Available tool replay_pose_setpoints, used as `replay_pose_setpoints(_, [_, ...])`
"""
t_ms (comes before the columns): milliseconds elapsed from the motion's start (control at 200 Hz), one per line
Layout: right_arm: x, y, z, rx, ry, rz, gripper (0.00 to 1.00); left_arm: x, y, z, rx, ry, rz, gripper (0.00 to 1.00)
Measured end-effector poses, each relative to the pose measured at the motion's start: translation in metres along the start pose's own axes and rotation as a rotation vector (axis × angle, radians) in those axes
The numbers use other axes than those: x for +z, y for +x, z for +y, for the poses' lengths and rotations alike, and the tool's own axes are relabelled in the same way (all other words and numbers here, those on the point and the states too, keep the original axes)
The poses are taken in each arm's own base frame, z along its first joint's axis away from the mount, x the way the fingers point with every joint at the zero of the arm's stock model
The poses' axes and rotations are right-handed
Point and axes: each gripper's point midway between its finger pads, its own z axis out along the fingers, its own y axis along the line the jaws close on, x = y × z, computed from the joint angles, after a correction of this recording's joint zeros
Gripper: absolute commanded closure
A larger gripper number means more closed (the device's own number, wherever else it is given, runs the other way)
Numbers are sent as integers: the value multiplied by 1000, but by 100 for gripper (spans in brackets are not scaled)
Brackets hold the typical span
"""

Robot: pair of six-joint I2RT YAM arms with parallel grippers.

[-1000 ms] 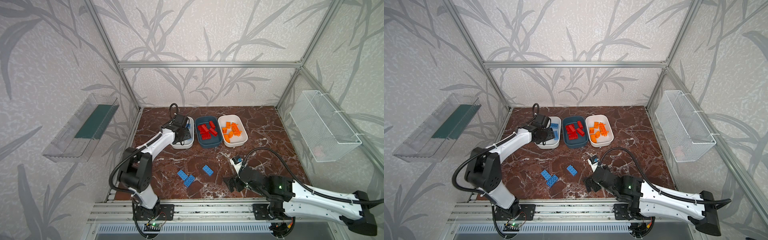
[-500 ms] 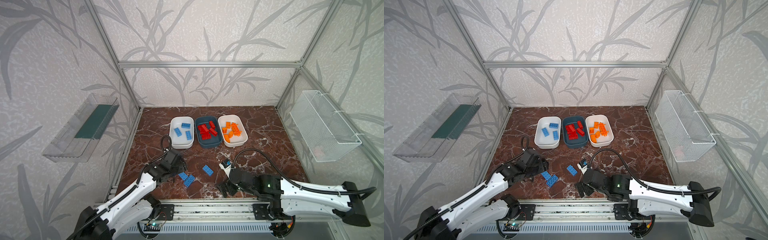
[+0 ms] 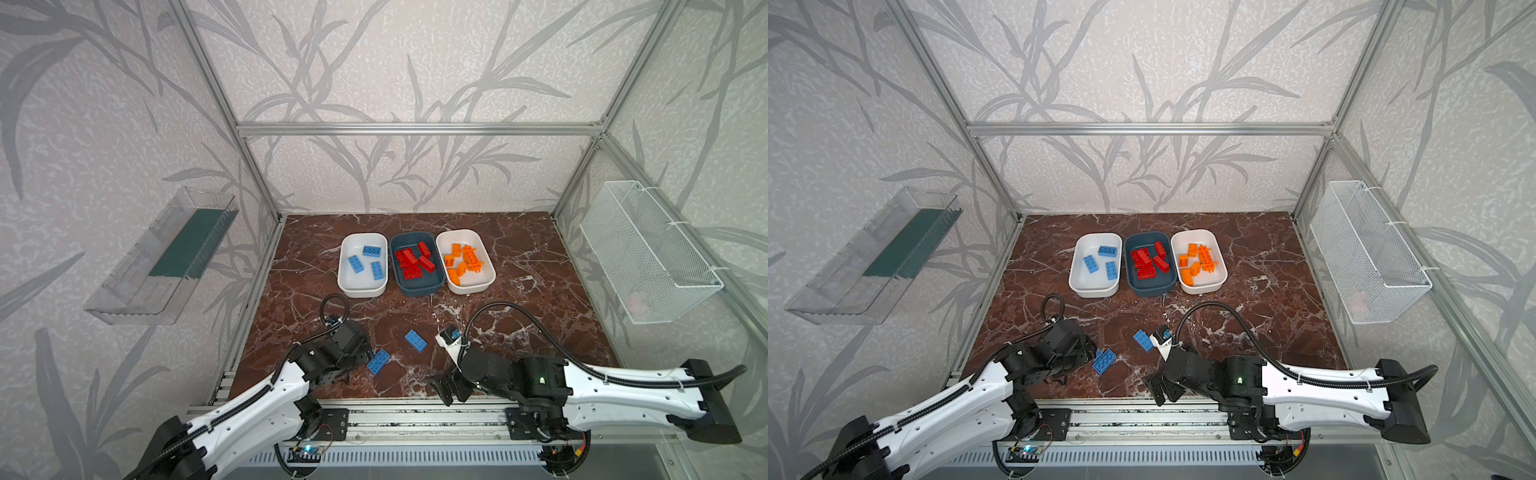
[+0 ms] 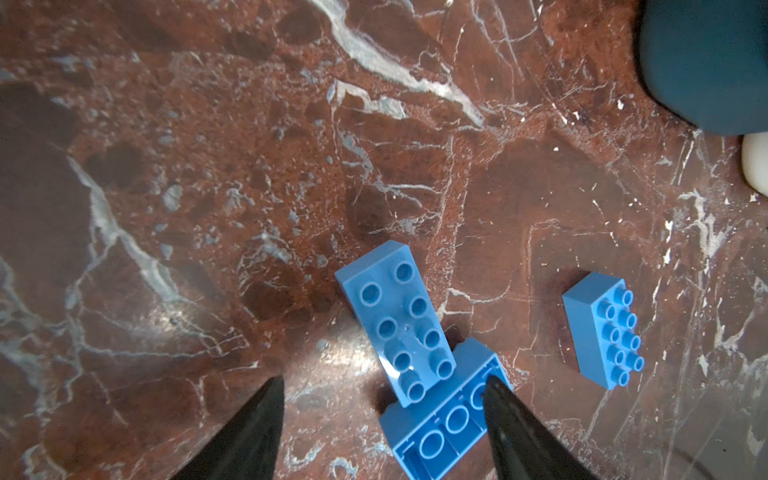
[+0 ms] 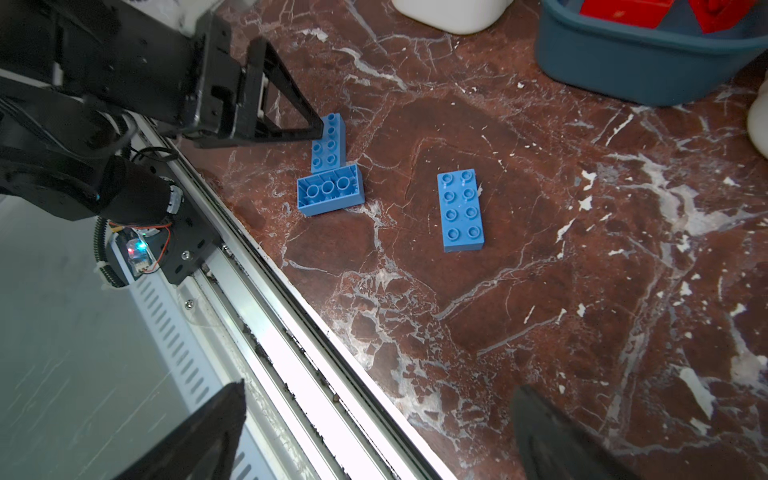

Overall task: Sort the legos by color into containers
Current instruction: 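Lower the left gripper onto the remaining blue bricks near the robot, then grasp a blue brick with the left gripper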

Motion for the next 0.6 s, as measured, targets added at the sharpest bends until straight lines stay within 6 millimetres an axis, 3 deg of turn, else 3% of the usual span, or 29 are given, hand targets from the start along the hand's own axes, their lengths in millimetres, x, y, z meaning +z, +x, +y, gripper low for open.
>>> replay_pose_setpoints(300, [-11,6,-15,48,16,-40,1,19,5,-2,16,-55,32,26])
replay_pose_setpoints(600, [-12,15,-27,59,40,-42,1,33,1,-17,34,-90,49,31])
